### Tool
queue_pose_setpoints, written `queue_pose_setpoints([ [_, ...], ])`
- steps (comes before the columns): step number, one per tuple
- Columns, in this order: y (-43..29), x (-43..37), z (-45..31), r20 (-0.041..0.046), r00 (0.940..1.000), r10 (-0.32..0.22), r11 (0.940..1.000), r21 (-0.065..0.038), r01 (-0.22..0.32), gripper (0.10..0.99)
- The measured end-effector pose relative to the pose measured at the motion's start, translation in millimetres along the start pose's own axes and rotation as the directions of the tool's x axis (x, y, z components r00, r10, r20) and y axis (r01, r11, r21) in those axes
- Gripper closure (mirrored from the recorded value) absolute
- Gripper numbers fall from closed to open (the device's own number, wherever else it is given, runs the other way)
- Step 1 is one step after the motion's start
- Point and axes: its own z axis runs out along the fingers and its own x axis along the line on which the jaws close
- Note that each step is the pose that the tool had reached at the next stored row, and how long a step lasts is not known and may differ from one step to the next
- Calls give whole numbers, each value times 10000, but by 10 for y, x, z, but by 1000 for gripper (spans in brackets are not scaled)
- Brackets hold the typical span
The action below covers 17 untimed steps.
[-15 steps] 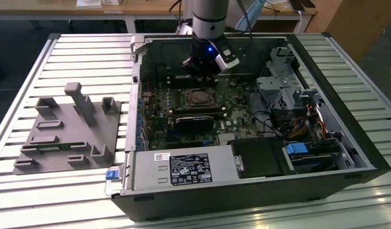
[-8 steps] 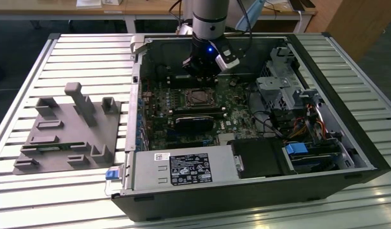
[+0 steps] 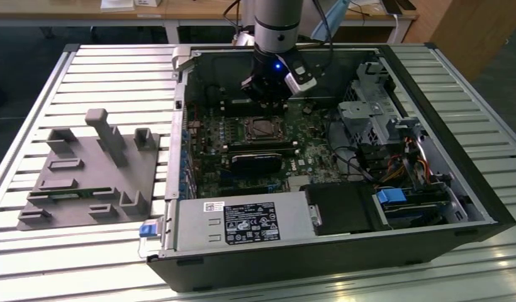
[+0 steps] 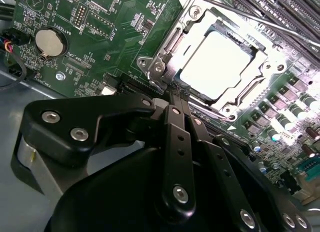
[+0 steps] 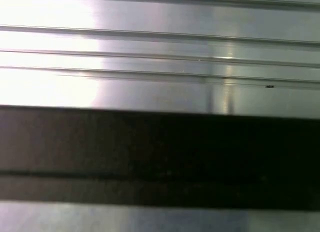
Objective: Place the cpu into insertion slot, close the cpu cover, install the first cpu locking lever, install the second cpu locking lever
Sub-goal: 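Install the second cpu locking lever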
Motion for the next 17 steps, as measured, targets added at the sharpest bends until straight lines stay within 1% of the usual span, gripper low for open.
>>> queue_pose_setpoints([
  [7, -41, 0, -1, 0, 10000, 0, 10000, 0, 0, 980],
  [13, -96, 1, -2, 0, 10000, 1, 10000, 0, -1, 980],
  [17, -107, 2, -12, -1, 10000, 1, 10000, 1, -1, 980],
])
